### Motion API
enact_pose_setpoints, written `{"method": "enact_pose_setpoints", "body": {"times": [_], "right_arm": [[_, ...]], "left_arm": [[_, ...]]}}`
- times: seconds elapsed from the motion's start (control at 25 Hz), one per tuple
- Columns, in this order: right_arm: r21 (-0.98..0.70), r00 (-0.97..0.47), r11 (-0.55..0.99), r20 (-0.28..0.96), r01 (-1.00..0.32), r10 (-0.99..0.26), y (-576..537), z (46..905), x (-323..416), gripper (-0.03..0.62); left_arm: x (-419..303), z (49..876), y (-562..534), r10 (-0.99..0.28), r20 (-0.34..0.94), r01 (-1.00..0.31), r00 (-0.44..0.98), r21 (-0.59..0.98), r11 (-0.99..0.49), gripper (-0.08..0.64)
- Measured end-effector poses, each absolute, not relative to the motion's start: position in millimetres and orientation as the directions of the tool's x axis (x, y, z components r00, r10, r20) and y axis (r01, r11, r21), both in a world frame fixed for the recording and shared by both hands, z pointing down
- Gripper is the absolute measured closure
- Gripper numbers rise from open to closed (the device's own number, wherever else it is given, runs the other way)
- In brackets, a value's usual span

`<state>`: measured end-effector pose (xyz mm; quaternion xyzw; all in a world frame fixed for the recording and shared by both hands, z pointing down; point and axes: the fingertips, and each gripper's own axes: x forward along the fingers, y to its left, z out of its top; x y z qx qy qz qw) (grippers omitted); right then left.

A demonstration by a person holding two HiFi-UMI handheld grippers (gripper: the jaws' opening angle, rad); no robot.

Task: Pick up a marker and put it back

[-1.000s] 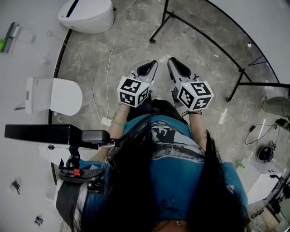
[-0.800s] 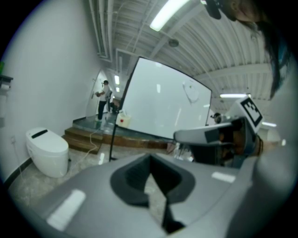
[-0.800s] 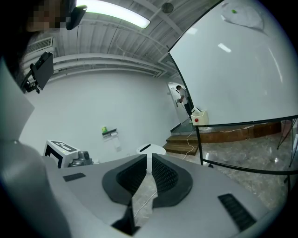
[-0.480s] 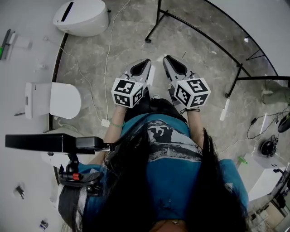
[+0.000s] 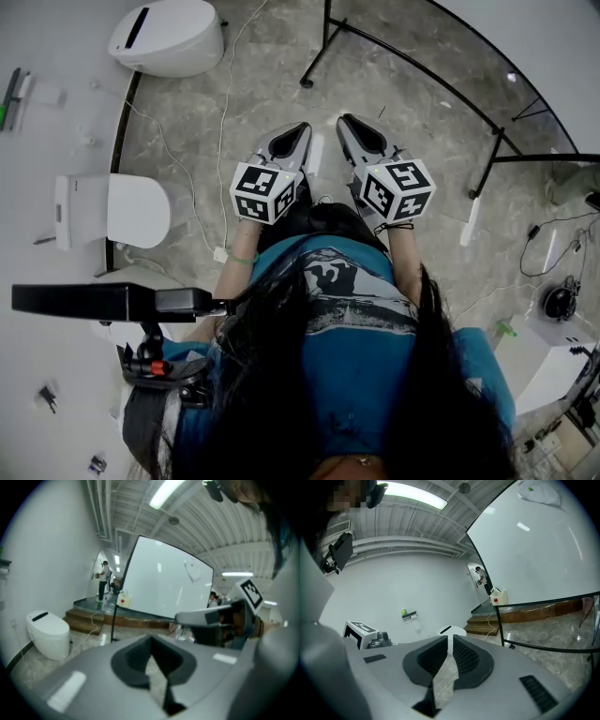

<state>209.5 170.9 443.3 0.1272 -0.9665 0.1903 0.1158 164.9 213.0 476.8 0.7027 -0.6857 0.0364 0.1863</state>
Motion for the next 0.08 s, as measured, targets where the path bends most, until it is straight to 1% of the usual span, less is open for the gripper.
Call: {"method": "enact_pose_setpoints", "body": {"times": [0.08], "right_arm": [[-0.339, -0.941, 0.895, 0.272, -0.289, -0.201, 170.4, 443.1, 209.6, 0.551]], "left_arm": [[164.8, 476.1, 212.3, -0.951, 0.305, -0.977, 0.056, 0.211, 0.01, 0.558]]}}
